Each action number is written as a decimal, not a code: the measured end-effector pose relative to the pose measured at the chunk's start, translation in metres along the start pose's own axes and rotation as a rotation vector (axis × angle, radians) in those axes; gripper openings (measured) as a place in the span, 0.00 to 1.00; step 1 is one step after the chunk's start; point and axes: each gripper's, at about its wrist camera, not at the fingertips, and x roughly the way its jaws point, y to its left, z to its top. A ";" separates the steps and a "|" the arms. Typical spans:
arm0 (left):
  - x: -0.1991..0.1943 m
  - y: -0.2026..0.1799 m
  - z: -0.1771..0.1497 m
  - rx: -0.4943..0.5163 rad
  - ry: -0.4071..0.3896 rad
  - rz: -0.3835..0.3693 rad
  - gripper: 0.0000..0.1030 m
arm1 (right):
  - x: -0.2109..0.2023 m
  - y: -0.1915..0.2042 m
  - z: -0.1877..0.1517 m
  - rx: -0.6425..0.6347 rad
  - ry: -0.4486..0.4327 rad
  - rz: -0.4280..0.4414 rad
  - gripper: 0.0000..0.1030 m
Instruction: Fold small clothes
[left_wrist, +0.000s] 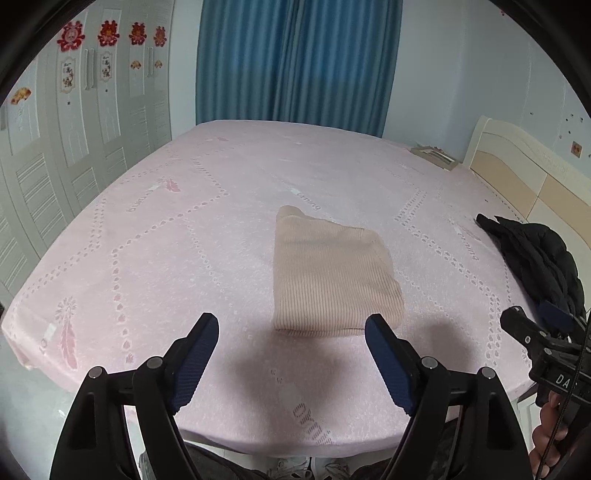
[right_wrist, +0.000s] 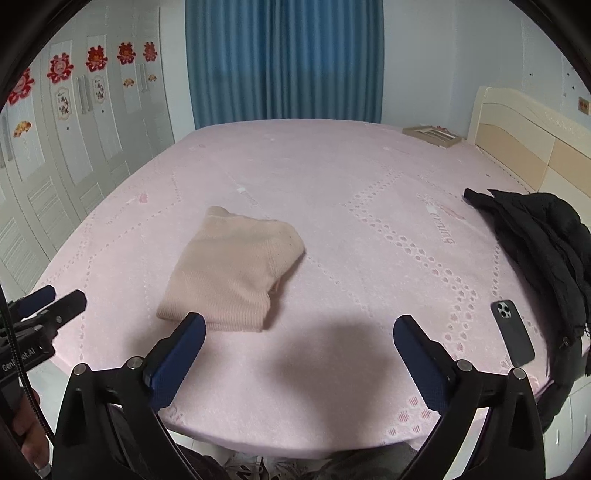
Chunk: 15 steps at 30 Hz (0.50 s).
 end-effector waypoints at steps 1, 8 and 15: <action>-0.001 0.000 -0.001 -0.002 0.000 0.002 0.78 | -0.002 -0.001 -0.001 0.001 0.001 0.004 0.97; -0.006 0.003 -0.004 -0.017 -0.002 0.024 0.78 | -0.008 -0.002 -0.008 -0.002 0.001 0.000 0.97; -0.007 0.009 -0.004 -0.018 -0.008 0.026 0.78 | -0.010 0.000 -0.009 0.000 0.001 -0.006 0.97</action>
